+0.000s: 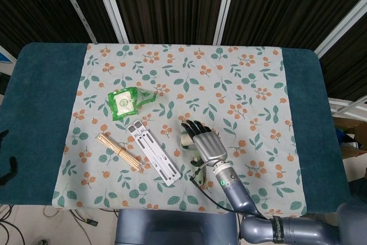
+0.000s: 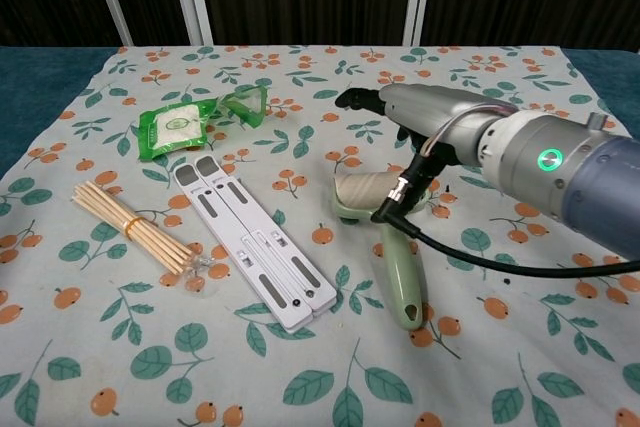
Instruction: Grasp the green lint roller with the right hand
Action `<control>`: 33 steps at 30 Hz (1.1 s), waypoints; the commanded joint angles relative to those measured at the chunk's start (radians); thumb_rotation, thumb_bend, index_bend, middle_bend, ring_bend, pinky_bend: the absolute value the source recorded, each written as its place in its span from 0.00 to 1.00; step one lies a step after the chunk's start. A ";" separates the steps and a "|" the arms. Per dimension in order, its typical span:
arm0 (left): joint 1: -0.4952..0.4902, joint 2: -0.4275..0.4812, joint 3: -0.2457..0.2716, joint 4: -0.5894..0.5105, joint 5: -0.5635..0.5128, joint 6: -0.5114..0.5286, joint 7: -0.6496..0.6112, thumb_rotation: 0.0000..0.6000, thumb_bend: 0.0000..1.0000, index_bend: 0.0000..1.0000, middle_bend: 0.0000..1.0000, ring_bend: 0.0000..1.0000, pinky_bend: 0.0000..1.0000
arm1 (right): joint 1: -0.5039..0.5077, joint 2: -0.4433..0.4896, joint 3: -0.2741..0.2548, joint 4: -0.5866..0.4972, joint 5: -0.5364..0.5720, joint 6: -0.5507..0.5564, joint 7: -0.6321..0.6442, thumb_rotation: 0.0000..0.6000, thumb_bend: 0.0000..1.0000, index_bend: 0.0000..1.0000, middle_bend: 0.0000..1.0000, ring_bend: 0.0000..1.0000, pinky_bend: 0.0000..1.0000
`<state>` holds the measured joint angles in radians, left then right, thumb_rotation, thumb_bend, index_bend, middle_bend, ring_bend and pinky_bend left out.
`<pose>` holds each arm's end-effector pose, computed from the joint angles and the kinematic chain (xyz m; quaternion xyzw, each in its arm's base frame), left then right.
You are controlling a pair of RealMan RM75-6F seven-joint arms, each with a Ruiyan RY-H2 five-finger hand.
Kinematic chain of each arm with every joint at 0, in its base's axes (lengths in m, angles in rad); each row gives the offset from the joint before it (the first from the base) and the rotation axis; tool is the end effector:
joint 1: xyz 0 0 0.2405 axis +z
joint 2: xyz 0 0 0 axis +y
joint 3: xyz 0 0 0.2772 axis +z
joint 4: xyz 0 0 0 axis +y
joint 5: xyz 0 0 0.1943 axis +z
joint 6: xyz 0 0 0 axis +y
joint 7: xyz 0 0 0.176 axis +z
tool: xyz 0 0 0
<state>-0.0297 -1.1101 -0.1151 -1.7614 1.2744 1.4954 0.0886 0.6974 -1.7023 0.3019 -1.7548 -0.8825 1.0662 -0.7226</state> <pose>-0.3381 0.2014 0.1959 -0.4945 -0.4511 -0.3648 0.6472 -0.0916 -0.3384 -0.0436 0.7166 -0.4358 0.3831 0.3870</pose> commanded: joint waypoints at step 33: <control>-0.001 0.012 -0.009 -0.029 -0.055 -0.022 0.006 1.00 0.55 0.13 0.00 0.00 0.00 | 0.165 -0.184 -0.048 0.305 0.157 0.068 -0.115 1.00 0.27 0.26 0.31 0.31 0.28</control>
<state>-0.0303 -1.0984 -0.1238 -1.7907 1.2191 1.4740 0.0948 0.8649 -1.8790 0.2547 -1.4557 -0.7163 1.1175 -0.8407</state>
